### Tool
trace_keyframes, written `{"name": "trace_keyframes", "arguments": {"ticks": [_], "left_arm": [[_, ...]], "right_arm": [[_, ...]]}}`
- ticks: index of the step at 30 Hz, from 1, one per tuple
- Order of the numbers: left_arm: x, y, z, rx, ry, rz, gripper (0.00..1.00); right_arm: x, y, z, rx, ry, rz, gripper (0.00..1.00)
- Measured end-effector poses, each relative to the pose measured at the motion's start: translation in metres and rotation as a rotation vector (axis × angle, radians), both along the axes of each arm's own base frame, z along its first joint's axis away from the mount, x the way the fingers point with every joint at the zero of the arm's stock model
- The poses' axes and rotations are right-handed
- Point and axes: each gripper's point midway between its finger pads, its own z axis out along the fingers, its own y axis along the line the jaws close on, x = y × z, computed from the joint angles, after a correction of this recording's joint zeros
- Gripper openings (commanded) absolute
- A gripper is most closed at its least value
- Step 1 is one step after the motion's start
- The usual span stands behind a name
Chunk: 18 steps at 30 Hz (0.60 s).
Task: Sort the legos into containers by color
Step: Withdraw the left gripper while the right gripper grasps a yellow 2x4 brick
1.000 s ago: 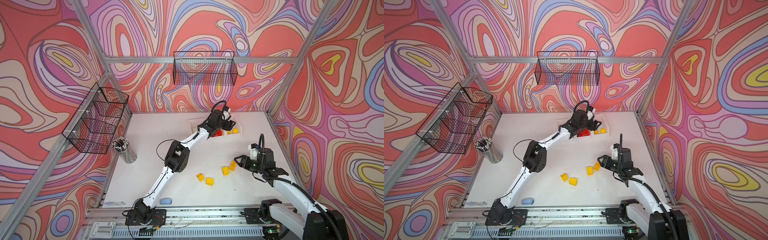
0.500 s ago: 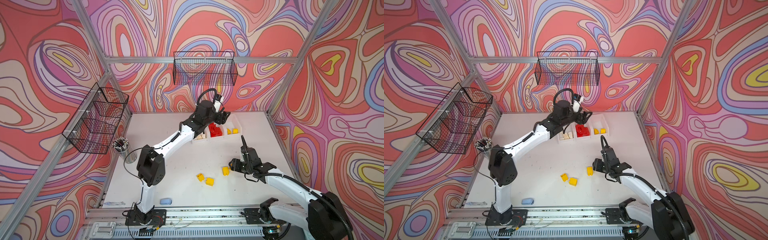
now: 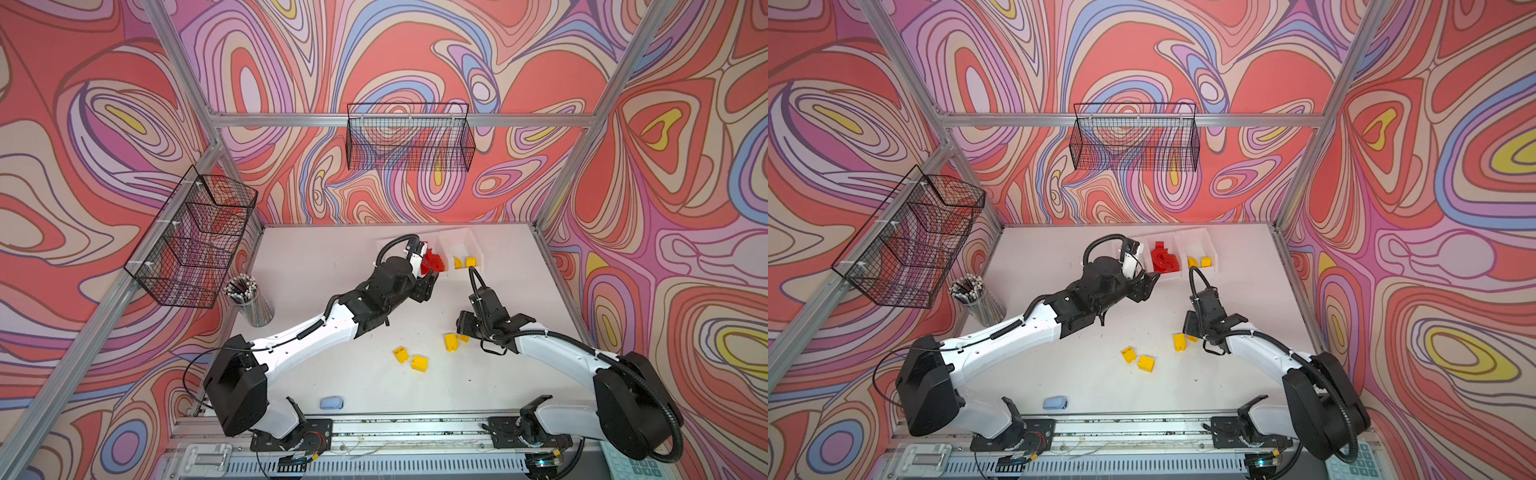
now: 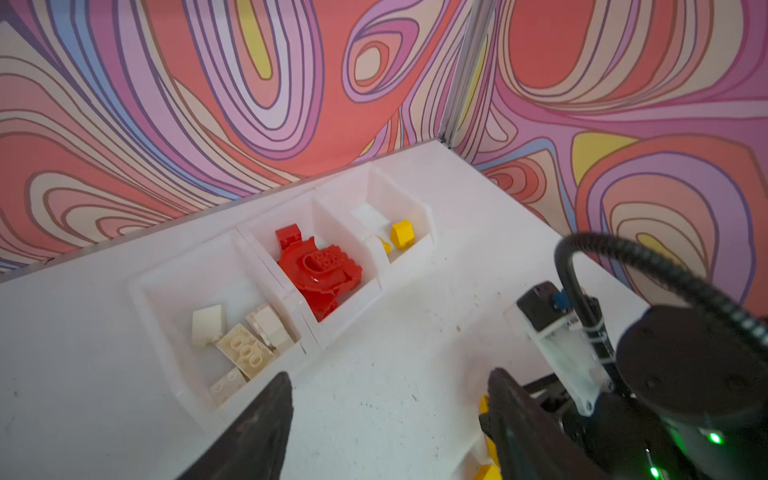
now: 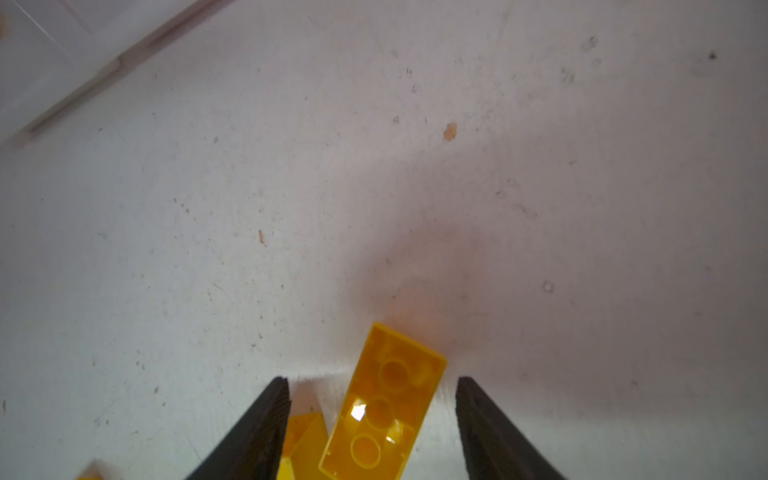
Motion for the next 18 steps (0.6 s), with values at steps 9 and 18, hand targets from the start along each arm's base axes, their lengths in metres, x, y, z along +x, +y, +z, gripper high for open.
{"name": "trace_keyframes", "arguments": {"ticks": [9,18], "left_arm": [[-0.03,0.029,0.006,0.016,-0.043,0.055,0.73],[-0.039,0.04,-0.024,0.074,-0.008,0.073,0.73]], "right_arm": [[0.0,-0.002,-0.018,-0.038,0.041,-0.003,0.63],[0.001,0.015,-0.021,-0.053,0.045,0.041,0.44]]}}
